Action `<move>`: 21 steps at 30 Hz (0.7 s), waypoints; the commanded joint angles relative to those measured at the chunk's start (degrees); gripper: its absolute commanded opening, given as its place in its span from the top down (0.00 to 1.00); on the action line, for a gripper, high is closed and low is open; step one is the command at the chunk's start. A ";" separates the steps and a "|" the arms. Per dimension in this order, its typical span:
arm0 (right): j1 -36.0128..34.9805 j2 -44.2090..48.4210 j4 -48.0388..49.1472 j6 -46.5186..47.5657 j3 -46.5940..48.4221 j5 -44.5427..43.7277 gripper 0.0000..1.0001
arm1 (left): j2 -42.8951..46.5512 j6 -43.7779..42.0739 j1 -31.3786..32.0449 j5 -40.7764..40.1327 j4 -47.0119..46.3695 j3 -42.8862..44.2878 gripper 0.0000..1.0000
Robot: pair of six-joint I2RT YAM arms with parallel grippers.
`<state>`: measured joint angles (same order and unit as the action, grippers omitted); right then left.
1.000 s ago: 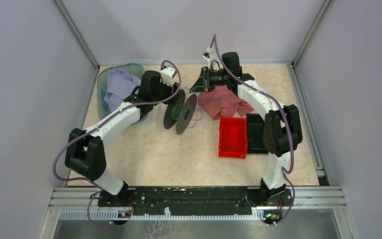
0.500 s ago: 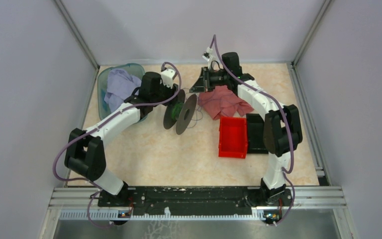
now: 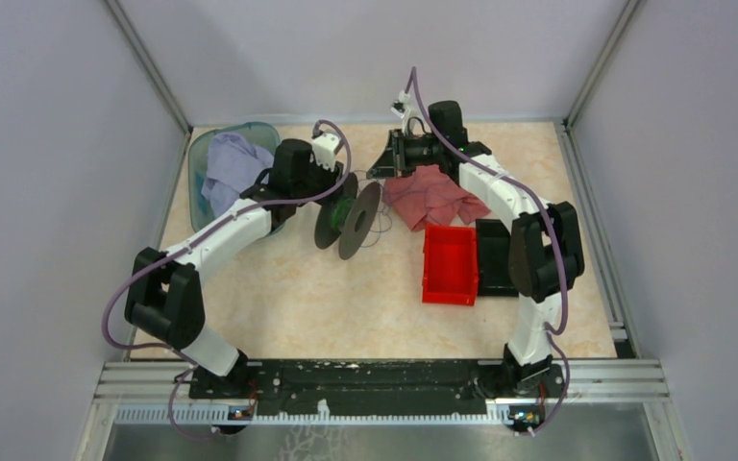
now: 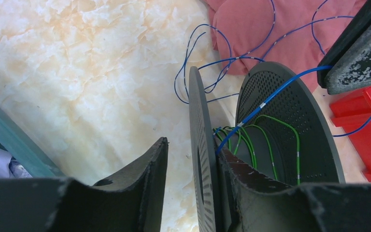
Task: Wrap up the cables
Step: Wrap the cable around the cable reel.
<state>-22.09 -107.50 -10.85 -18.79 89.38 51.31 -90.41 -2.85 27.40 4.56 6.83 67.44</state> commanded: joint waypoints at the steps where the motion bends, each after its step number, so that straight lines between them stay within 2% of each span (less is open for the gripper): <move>1: -0.63 0.54 0.77 2.25 2.28 -0.64 1.00 | 2.17 -0.27 0.31 0.51 0.29 -0.74 0.58; 15: 0.01 0.43 -2.34 8.02 2.36 -6.61 1.00 | 3.15 -0.95 0.29 1.24 0.17 -2.40 0.76; 17: 0.11 0.34 -3.21 9.48 2.29 -8.09 1.00 | 3.39 -1.25 0.30 1.32 0.11 -2.80 0.80; 21: 0.35 0.32 -3.97 11.91 2.01 -10.52 1.00 | 3.35 -1.58 0.29 2.16 -0.08 -3.21 0.95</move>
<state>-21.98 -107.53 -14.87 -11.09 89.38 44.18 -88.66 -3.36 27.62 5.74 6.76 65.28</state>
